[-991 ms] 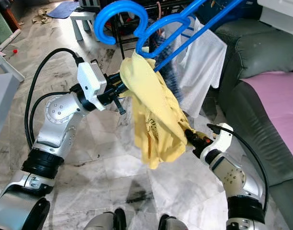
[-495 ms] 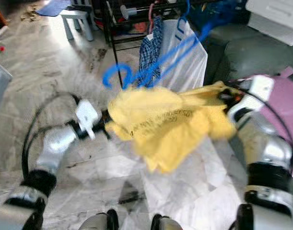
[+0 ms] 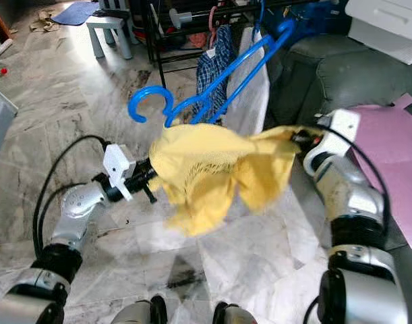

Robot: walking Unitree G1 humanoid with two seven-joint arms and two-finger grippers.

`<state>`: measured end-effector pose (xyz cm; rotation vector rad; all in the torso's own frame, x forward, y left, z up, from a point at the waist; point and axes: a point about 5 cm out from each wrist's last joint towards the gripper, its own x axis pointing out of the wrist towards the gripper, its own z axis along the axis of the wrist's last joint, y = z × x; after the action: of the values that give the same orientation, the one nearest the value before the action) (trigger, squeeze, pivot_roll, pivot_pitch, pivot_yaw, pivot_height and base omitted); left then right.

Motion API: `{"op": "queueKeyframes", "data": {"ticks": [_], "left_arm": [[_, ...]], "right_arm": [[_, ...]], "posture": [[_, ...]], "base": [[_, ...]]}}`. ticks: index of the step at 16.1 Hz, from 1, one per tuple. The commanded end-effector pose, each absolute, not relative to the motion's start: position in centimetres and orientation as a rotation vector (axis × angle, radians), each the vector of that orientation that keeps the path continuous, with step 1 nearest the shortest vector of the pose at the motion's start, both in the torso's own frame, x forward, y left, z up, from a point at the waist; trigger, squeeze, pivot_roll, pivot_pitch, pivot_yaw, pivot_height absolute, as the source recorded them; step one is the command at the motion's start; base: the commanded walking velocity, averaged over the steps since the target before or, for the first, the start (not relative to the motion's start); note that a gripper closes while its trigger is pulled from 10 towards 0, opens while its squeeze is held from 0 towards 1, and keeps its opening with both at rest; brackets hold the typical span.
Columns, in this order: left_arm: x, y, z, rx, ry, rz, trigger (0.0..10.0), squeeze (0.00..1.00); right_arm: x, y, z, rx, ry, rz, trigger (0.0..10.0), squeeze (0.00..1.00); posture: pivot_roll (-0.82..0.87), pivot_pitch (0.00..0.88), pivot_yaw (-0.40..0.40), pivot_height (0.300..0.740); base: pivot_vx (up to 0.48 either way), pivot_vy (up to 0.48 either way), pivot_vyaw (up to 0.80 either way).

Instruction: Hang hanger

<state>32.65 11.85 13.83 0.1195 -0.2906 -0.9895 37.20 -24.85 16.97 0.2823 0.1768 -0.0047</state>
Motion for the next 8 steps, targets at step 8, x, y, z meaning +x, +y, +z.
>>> {"op": "queueKeyframes", "data": {"ticks": [8], "left_arm": [[29.8,11.3,8.7,0.049,0.014,-1.232,0.0,0.0]], "right_arm": [[39.3,-24.1,20.9,0.201,-0.01,-0.043,0.0,0.0]], "posture": [[-0.09,0.125,-0.025,0.74]], "base": [[0.0,0.0,0.0]]}}
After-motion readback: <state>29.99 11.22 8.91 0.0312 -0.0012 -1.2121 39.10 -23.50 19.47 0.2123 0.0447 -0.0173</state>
